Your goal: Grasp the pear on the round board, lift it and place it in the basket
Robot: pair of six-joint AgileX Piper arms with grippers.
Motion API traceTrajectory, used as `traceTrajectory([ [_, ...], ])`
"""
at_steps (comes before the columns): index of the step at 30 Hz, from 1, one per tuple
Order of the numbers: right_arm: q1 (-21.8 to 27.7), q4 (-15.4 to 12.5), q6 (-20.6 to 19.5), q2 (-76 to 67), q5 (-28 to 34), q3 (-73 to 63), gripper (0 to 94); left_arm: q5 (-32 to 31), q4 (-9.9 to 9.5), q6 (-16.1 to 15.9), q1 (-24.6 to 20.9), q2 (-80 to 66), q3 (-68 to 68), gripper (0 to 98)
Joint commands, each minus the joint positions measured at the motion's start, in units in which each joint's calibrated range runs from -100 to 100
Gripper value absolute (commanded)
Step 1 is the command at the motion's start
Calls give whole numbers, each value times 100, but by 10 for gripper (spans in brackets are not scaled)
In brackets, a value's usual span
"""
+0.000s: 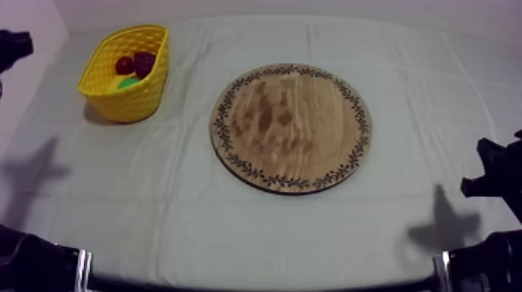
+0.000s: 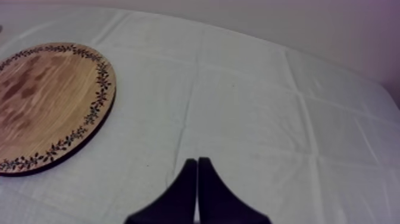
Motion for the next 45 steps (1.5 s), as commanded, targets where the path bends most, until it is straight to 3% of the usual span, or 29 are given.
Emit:
traceTrajectory([
  [1,0,2,1,-5,0,5,3,-364,62,-5,-17,-1172,1113,3],
  [9,0,2,1,-5,0,5,3,-994,296,-81,-79,-2666,2591,0],
  [20,0,2,1,-5,0,5,3,-1560,305,-90,-196,-3792,4139,0],
  [31,0,2,1,-5,0,5,3,-875,334,11,-195,-4475,4336,0],
  [45,0,2,1,-5,0,5,3,-706,316,129,-294,-4549,4341,0],
])
